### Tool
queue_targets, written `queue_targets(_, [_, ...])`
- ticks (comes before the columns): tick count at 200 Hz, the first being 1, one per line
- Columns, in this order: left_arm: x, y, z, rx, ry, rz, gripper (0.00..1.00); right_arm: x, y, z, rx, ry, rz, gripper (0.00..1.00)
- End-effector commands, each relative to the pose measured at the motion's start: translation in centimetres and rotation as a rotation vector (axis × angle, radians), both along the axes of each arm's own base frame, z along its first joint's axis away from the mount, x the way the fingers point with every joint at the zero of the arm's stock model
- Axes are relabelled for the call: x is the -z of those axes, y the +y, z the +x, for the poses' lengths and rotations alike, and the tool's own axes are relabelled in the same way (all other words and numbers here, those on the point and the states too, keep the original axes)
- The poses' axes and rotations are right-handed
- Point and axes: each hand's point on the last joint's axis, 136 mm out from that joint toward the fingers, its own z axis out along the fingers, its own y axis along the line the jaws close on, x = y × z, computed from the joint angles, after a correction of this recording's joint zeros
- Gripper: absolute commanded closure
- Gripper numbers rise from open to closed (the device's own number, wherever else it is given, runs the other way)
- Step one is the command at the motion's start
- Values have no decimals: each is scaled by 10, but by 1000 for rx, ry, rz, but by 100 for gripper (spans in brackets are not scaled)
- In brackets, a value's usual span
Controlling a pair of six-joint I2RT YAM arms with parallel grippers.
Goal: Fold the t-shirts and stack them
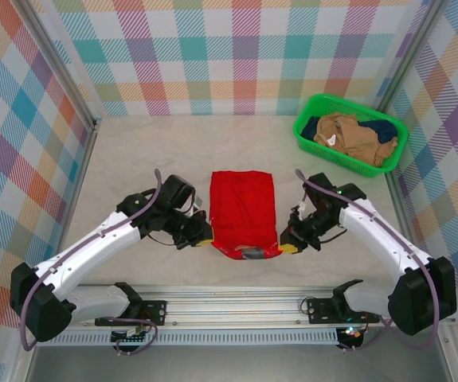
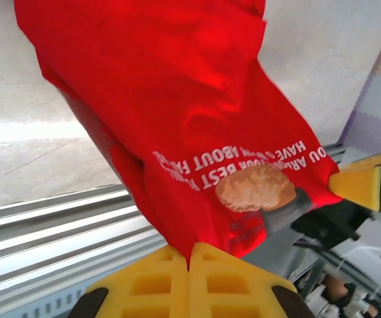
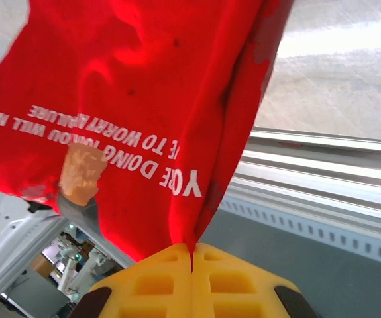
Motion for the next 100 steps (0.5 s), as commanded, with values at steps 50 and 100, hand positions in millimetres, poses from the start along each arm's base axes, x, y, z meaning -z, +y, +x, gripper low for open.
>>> queue_targets(50, [-25, 3, 95, -280, 7, -98, 100, -41, 3, 88, 169, 1, 23, 100])
queue_targets(100, [-19, 11, 162, -338, 31, -110, 100, -35, -1, 163, 239, -33, -3, 100])
